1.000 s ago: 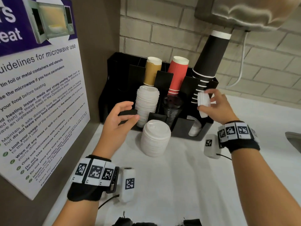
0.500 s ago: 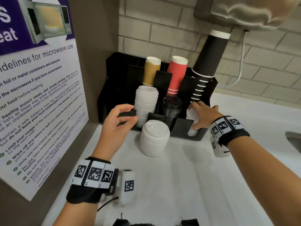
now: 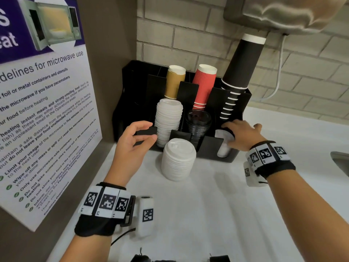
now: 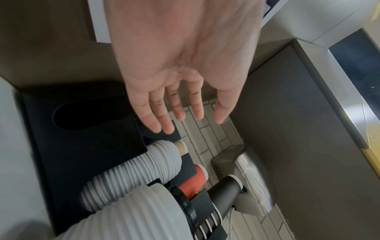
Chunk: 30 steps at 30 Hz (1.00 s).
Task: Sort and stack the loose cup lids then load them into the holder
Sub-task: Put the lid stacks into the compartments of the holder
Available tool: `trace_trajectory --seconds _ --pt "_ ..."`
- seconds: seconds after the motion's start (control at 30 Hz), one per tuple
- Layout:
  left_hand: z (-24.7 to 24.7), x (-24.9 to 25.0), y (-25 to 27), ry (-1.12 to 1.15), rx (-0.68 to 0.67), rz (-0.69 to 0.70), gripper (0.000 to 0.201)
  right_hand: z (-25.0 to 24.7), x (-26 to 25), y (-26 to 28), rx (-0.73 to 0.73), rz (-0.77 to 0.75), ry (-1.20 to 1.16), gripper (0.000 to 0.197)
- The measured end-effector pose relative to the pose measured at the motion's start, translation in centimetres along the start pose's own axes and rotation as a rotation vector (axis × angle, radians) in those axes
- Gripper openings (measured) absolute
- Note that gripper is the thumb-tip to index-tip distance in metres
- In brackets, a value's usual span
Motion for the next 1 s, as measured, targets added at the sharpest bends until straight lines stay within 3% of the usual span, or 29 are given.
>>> trace_trajectory --seconds 0.1,0.2,0.27,0.37,0.5,1.0 --pt "0.0 -0.1 0.0 0.003 0.004 -0.008 0.029 -2.3 -0.9 1.6 0.31 -0.113 -0.45 0.039" --pt "0.0 -0.1 0.0 -0.001 0.007 -0.015 0.029 -2.9 -4.8 3.5 0.319 -0.348 -0.757 0.021" --pt "0.0 -0.1 0.1 -0.005 0.008 -0.017 0.028 -1.8 -7.8 4.0 0.18 -0.416 -0.763 0.025" --pt "-0.2 -0.2 0.2 -0.002 0.014 -0.017 0.028 0.2 -10.6 3.9 0.009 -0.399 -0.725 0.048" --pt "-0.4 -0.1 0.3 -0.008 0.019 -0.01 0.028 1.4 -12.4 3.6 0.028 -0.34 -0.74 0.063" --pt "-0.4 -0.3 0.2 -0.017 0.011 0.004 0.029 1.7 -13.7 3.7 0.032 -0.35 -0.73 0.063"
Point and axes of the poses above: each hand's wrist, its own y-axis away from the middle knuckle, its own z-axis out of the palm, x = y × z, the point moved 4 cm from there along -y, towards the middle knuckle, and after that the axes turned 10 degrees about -x, right-handed, at the moved point
